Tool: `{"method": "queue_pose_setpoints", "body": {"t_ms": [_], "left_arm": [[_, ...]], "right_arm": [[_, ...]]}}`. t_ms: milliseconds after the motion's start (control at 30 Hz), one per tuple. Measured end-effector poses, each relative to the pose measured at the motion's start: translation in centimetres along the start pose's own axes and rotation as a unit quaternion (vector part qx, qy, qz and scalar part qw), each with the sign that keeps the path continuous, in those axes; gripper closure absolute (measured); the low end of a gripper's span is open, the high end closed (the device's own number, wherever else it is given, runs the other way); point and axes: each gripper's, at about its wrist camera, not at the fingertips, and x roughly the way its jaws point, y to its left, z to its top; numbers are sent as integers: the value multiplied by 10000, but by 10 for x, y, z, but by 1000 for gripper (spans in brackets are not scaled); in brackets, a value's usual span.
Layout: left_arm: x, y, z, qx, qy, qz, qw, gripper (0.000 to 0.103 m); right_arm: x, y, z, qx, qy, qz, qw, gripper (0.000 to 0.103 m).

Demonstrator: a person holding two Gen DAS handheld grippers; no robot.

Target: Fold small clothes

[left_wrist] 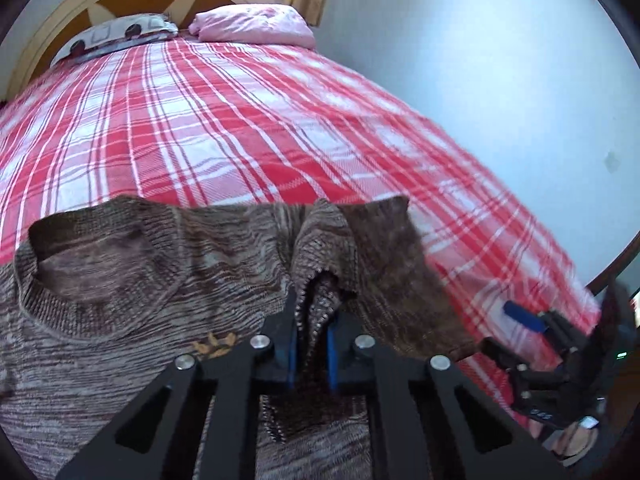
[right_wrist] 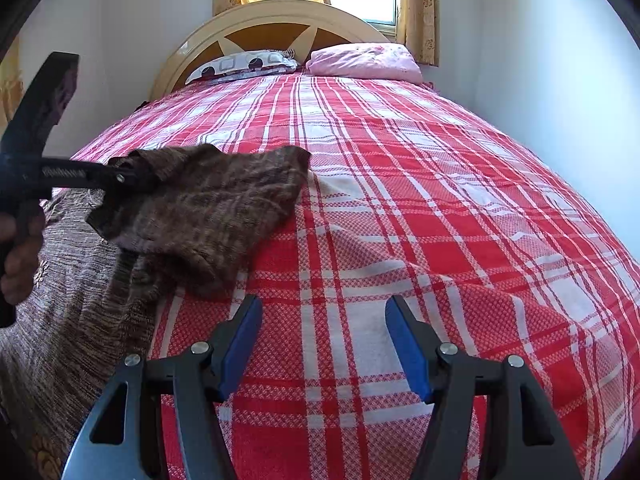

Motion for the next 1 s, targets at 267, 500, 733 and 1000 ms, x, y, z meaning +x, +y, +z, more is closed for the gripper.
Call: {"method": "queue_pose_setpoints", "body": {"t_ms": [267, 500, 733, 1000], "left_arm": [[-13, 17, -3, -228, 71, -348, 9991, 93], [-24, 31, -2, -564, -10, -627, 9964, 93], [-70, 65, -6, -928, -328, -717, 9926, 94], [-72, 110, -29, -1435, -262, -604, 9875, 94]], "right_arm": [[1, 1, 0, -49, 16, -36, 10000, 38], [1, 1, -1, 10, 14, 37, 10000, 38], [3, 1, 0, -19, 29, 26, 10000, 38], [4, 2, -1, -69, 66, -6, 10000, 38]]}}
